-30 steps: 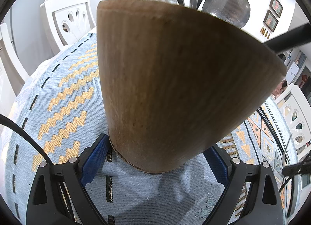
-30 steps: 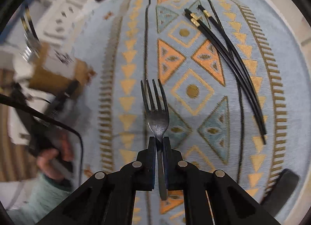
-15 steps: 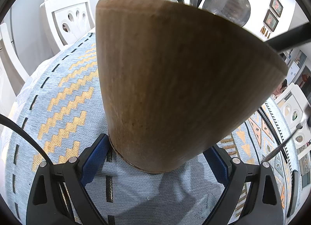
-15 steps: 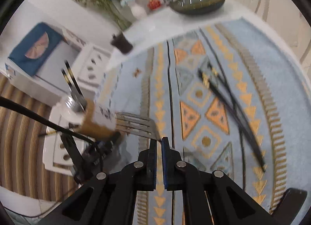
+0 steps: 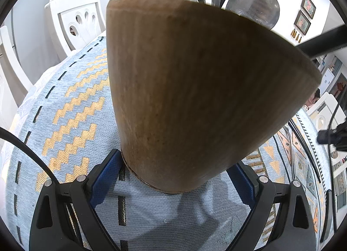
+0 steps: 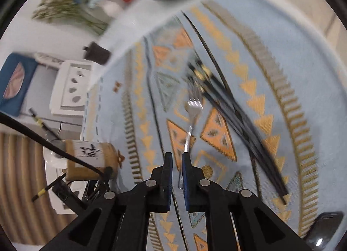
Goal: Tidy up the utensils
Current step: 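Lift the fork with the right gripper and drop it into the wooden holder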
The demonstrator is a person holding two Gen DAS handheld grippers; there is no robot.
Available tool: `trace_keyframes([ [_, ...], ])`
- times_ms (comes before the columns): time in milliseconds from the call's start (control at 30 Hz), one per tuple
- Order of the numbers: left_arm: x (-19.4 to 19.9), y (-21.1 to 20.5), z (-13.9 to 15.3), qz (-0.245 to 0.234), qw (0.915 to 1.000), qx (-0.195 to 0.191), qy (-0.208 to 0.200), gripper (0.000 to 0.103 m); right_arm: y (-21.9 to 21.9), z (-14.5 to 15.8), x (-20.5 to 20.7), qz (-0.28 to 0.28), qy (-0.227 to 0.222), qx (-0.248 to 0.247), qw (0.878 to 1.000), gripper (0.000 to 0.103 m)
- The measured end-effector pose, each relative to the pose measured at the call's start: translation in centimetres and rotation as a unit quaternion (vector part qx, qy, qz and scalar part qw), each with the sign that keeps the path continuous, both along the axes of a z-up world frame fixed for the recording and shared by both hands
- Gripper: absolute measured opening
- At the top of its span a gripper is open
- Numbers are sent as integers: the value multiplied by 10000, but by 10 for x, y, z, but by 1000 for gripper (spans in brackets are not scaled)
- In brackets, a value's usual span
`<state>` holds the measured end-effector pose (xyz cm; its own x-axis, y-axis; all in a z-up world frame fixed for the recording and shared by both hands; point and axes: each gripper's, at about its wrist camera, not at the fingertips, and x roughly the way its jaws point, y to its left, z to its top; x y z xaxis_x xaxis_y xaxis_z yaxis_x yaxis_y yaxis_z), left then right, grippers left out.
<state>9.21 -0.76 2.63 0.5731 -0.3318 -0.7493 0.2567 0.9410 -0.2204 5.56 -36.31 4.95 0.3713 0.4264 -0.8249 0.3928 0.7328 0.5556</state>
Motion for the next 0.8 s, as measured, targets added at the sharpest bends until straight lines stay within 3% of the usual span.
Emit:
trace_keyframes([
  [133,0,0,0,1,10000,5,4,94,-4,-21,14,-125,280,54,9995,14],
  [200,0,0,0,3,10000,15,5,94,-2,-27,23,-129,322,76,9994,25],
  [267,-1,0,0,3,10000,17,7,94,0,-28,32,-184,260,-32,9995,45],
  [300,-1,0,1,4,10000,18,8,94,1,-29,36,-234,285,-224,9991,47],
  [433,-1,0,1,3,10000,27,7,94,22,-34,61,118,664,-1244,9899,48],
  [500,-1,0,0,0,10000,26,8,94,53,-34,75,623,934,-2201,9690,44],
  [533,-1,0,0,0,10000,25,9,94,67,-34,78,839,912,-2625,9569,39],
  [600,-1,-1,0,1,10000,28,7,94,84,-31,80,1190,701,-2862,9481,17],
  [633,-1,0,0,0,10000,28,7,94,85,-30,80,1238,651,-2784,9502,8],
  [700,-1,-1,0,0,10000,24,8,94,76,-28,78,1102,599,-2396,9627,6],
  [800,0,1,-1,-1,10000,28,9,94,53,-27,69,834,495,-1059,9896,6],
])
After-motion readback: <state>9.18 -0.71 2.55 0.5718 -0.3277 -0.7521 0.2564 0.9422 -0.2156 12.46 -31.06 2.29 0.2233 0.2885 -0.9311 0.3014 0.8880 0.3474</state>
